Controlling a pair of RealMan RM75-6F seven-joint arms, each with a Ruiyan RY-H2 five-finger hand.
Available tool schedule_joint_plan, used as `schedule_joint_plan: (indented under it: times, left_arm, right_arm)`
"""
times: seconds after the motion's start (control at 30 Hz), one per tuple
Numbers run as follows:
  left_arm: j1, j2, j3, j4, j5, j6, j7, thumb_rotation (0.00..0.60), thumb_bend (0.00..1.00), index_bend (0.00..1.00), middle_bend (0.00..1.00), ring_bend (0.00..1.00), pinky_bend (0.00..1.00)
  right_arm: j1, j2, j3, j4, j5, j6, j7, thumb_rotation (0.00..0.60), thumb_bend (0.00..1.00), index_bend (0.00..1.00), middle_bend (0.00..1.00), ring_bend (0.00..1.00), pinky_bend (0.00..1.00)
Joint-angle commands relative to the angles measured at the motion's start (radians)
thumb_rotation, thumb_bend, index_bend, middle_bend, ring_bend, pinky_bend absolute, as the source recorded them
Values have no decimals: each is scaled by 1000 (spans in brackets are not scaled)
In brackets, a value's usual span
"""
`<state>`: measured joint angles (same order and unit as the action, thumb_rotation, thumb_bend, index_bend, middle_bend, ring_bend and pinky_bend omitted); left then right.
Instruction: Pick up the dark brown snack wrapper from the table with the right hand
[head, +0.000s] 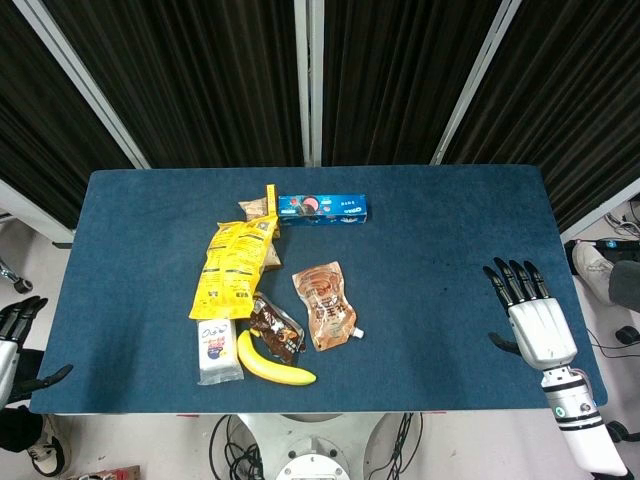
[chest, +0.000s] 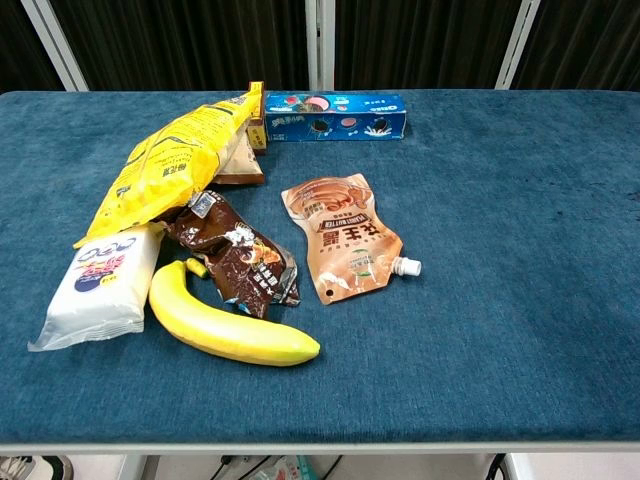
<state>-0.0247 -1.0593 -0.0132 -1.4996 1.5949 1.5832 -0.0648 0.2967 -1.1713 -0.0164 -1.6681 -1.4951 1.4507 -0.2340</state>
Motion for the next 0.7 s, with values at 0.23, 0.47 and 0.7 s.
schedule_joint_plan:
  times: [0.23,0.47,0.7]
  left_arm:
    - [0,4,3,-14,6,4,14,456,0,122,109,119,242]
    - [0,6,3,-17,3,6,16,455,0,122,109,119,242]
    - [-1,2,5,-10,2,2,11,454,0,123,108,119,242]
  right_arm:
    - [-5,-1,17,-4,-10,-24,8,600,0,0,0,0,0]
    - [3,-1,36,-17,-17,-48,10,600,0,0,0,0,0]
    - [90,-32,97,-77,-4,-151,-74,600,0,0,0,0,0]
